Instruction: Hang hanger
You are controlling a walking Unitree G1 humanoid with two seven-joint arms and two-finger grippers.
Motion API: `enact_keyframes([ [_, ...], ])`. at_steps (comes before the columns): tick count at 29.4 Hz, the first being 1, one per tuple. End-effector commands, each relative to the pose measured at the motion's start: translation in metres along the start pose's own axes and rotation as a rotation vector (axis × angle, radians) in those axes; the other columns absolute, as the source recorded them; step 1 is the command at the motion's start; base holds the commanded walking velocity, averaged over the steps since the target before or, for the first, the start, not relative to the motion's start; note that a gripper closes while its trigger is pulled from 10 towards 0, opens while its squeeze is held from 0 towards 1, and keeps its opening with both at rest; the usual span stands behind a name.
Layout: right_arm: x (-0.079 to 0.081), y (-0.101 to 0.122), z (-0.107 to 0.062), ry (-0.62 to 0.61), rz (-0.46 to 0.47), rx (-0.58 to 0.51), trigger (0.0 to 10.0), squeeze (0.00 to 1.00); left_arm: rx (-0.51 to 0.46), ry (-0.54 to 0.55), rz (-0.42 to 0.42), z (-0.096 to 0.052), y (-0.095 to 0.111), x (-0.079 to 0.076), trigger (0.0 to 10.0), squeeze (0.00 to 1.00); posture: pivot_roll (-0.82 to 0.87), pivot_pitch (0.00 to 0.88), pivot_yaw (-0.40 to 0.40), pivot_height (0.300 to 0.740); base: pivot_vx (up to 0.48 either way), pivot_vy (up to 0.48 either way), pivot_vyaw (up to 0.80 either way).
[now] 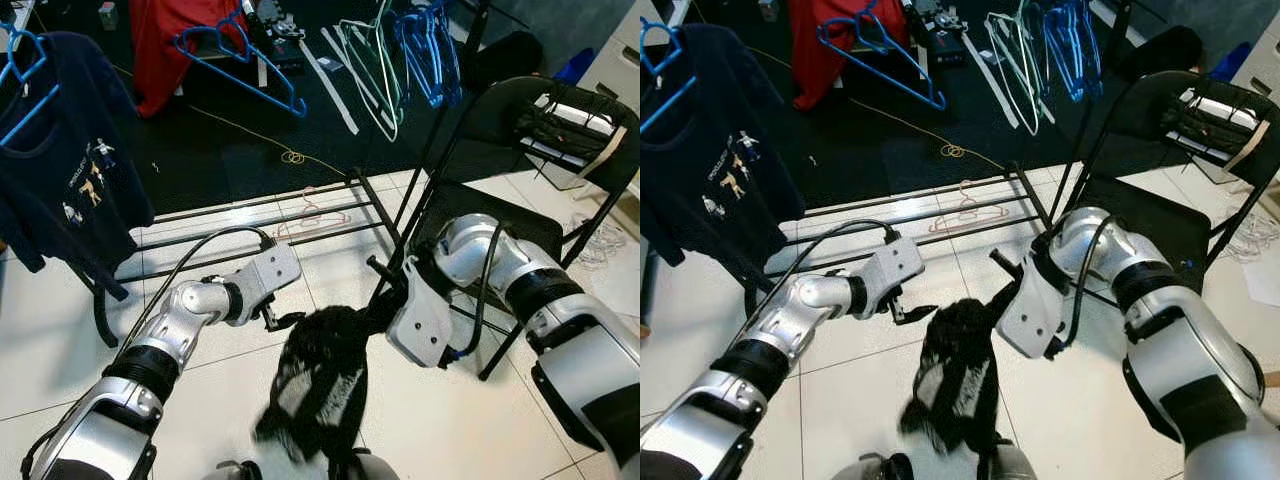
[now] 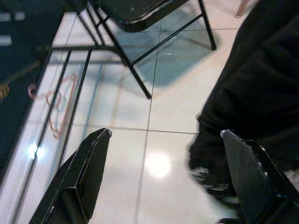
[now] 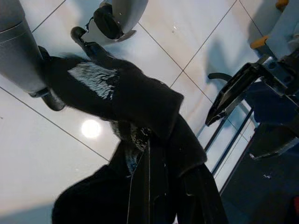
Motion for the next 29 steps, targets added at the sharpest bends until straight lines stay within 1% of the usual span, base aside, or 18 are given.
enact_keyframes([
  [1,0.0,0.002,0.0,-0.013,-0.024,-0.013,0.0,0.0,0.017,-0.046,0.038,-0.004,-0.005,-0.002,10.0,0.0,-0.12,0.227,-0.073,0.74,0.0,0.0,0.0],
  [5,-0.002,0.004,-0.002,-0.033,-0.038,-0.034,0.0,0.0,-0.019,-0.113,0.065,-0.009,-0.005,-0.005,10.0,0.0,-0.12,0.23,-0.077,0.74,0.0,0.0,0.0],
  [6,-0.003,0.005,-0.003,-0.043,-0.047,-0.041,0.0,0.0,-0.036,-0.158,0.076,-0.013,-0.005,-0.008,10.0,0.43,-0.13,0.231,-0.081,0.74,0.0,0.0,0.0],
  [8,-0.003,0.005,-0.003,-0.043,-0.047,-0.041,0.0,0.0,-0.036,-0.158,0.076,-0.013,-0.005,-0.008,10.0,0.43,-0.13,0.231,-0.081,0.74,0.0,0.0,0.0],
  [9,-0.003,0.005,-0.003,-0.047,-0.053,-0.046,0.0,0.0,-0.051,-0.206,0.053,-0.018,-0.006,-0.009,10.0,1.0,-0.13,0.232,-0.083,0.74,0.0,0.0,0.0],
  [10,-0.003,0.005,-0.003,-0.047,-0.053,-0.046,0.0,0.0,-0.051,-0.206,0.053,-0.018,-0.006,-0.009,10.0,1.0,-0.13,0.232,-0.083,0.74,0.0,0.0,0.0],
  [11,-0.001,0.006,-0.002,-0.044,-0.06,-0.053,0.0,0.0,-0.06,-0.261,-0.023,-0.023,-0.006,-0.009,10.0,1.0,-0.12,0.232,-0.085,0.74,0.0,0.0,0.0],
  [12,-0.001,0.006,-0.002,-0.044,-0.06,-0.053,0.0,0.0,-0.06,-0.261,-0.023,-0.023,-0.006,-0.009,10.0,1.0,-0.12,0.232,-0.085,0.74,0.0,0.0,0.0],
  [13,0.001,0.007,0.0,-0.041,-0.065,-0.06,0.0,0.0,-0.071,-0.306,-0.082,-0.026,-0.006,-0.009,10.0,1.0,-0.12,0.232,-0.085,0.74,0.0,0.0,0.0],
  [17,0.001,0.008,0.002,-0.048,-0.09,-0.063,0.0,0.0,-0.085,-0.364,-0.084,-0.024,-0.004,-0.017,10.0,1.0,-0.12,0.232,-0.086,0.74,0.0,0.0,0.0],
  [18,0.0,0.009,0.003,-0.052,-0.1,-0.064,0.0,0.0,-0.097,-0.371,-0.064,-0.02,-0.003,-0.02,10.0,0.1,-0.13,0.232,-0.087,0.74,0.0,0.0,0.0],
  [19,-0.001,0.009,0.003,-0.055,-0.108,-0.066,0.0,0.0,-0.121,-0.37,-0.045,-0.014,0.002,-0.024,10.0,0.0,-0.13,0.232,-0.086,0.74,0.0,0.0,0.0],
  [20,-0.002,0.01,0.003,-0.057,-0.112,-0.071,0.0,0.0,-0.147,-0.371,-0.036,-0.009,0.006,-0.027,10.0,0.0,-0.13,0.232,-0.086,0.74,0.0,0.0,0.0],
  [22,-0.002,0.01,0.003,-0.057,-0.112,-0.071,0.0,0.0,-0.147,-0.371,-0.036,-0.009,0.006,-0.027,10.0,0.0,-0.13,0.232,-0.086,0.74,0.0,0.0,0.0],
  [23,-0.004,0.01,0.002,-0.064,-0.115,-0.075,0.0,0.0,-0.179,-0.373,-0.027,-0.003,0.013,-0.031,10.0,0.0,-0.13,0.232,-0.087,0.74,0.0,0.0,0.0],
  [24,-0.004,0.01,0.002,-0.064,-0.115,-0.075,0.0,0.0,-0.179,-0.373,-0.027,-0.003,0.013,-0.031,10.0,0.0,-0.13,0.232,-0.087,0.74,0.0,0.0,0.0],
  [26,-0.011,0.011,0.0,-0.091,-0.125,-0.083,0.0,0.0,-0.237,-0.396,-0.02,0.006,0.027,-0.038,10.0,0.0,-0.14,0.233,-0.086,0.74,0.0,0.0,0.0],
  [29,-0.019,0.012,-0.001,-0.119,-0.136,-0.087,0.0,0.0,-0.272,-0.416,-0.016,0.009,0.036,-0.041,10.0,0.0,-0.14,0.233,-0.086,0.74,0.0,0.0,0.0],
])
Point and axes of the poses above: a point about 5 cm out from each wrist's last joint towards the gripper, its own z axis pointing out of the wrist towards the gripper, its own y axis along the axis of the wrist's last joint, x = y × z, the point moved 1 cm from there along z, pointing out of the wrist towards the gripper, and after that the axes turned 5 degrees about -z, right-handed, at the moved point
